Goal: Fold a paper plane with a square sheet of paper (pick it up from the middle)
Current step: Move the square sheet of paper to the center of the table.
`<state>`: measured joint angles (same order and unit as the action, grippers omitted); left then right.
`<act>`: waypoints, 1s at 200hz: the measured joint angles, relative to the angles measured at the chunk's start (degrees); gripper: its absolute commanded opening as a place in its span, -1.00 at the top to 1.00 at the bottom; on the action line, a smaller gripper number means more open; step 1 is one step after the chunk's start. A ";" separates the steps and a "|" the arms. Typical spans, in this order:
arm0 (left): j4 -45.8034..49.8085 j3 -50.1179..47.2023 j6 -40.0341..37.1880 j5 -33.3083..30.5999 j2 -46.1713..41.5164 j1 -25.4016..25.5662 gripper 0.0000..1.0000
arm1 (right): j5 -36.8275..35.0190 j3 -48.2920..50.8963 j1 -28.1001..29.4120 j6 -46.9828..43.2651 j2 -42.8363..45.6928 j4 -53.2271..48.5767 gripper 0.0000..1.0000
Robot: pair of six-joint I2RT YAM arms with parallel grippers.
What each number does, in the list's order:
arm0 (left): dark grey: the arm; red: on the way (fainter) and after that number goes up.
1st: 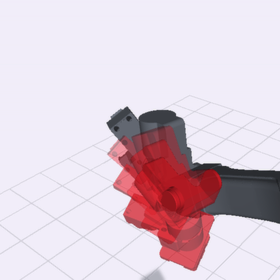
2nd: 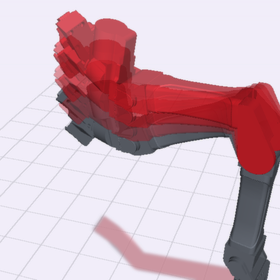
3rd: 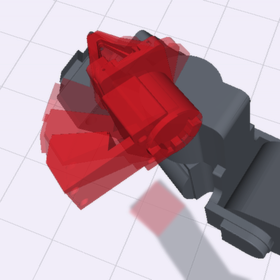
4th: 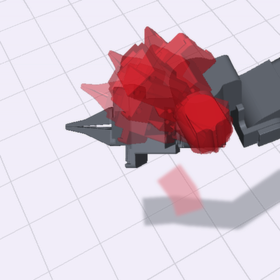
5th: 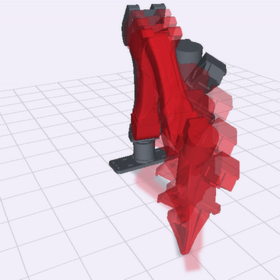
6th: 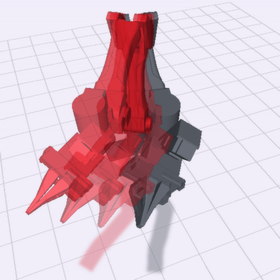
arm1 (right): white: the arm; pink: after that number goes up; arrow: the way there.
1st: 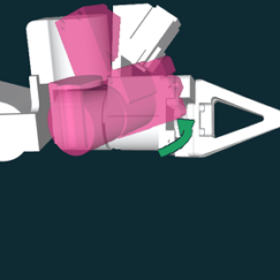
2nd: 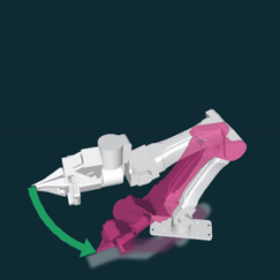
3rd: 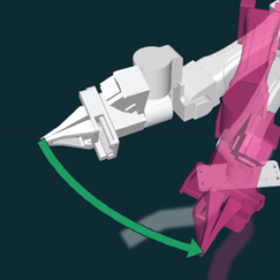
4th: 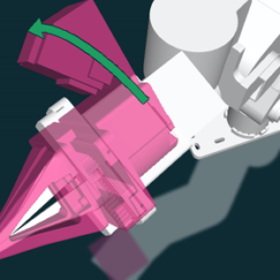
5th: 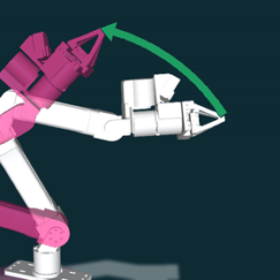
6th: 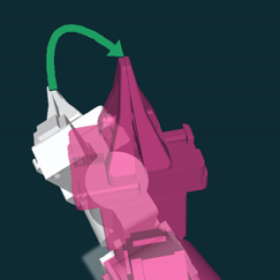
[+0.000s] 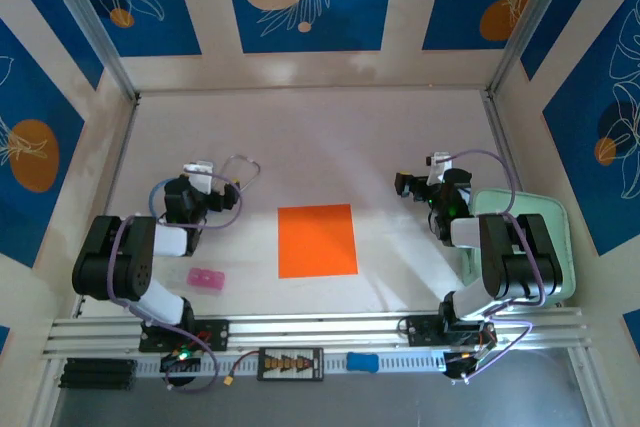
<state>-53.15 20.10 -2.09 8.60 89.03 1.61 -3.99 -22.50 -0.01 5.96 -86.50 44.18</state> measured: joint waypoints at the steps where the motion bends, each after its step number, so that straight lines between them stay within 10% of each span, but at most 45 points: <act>1: -0.02 0.00 0.02 0.00 0.00 0.00 -0.99 | 0.00 0.00 0.00 0.02 0.00 0.00 -0.98; 200: 0.00 0.11 0.02 -0.04 0.00 0.00 -0.99 | 2.12 -1.14 -0.81 0.04 -0.39 -0.04 -0.98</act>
<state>-53.15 20.21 -2.07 8.56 89.03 1.61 -1.87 -23.64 -0.82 6.00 -86.89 44.14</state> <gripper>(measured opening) 0.997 0.990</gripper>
